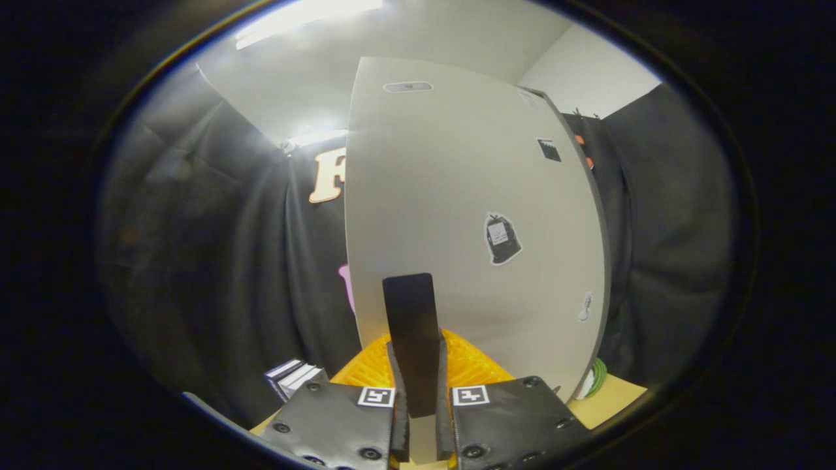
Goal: Open the shoe cabinet door, grab the shoes and put them into the shoe cabinet, then close the shoe cabinet door.
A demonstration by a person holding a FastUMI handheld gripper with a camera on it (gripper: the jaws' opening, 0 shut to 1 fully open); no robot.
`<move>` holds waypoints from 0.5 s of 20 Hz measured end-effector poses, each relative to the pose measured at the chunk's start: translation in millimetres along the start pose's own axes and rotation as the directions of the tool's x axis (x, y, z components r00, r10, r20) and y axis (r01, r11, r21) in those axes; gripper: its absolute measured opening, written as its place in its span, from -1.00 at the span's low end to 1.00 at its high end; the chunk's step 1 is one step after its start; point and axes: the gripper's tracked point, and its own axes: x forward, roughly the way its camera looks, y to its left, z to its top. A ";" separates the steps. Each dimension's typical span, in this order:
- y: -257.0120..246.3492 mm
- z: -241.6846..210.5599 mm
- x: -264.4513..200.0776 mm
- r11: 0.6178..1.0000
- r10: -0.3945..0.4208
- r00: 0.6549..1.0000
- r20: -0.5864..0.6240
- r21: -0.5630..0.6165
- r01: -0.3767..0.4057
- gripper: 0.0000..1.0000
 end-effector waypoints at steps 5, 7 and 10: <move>-13.5 4.4 -23.9 1.000 0.005 1.000 0.003 -0.003 -0.005 -0.65; -20.9 6.7 -33.6 1.000 0.018 1.000 0.002 -0.012 -0.018 -0.65; -32.7 10.0 -49.4 0.999 0.035 0.999 -0.005 -0.022 -0.035 -0.65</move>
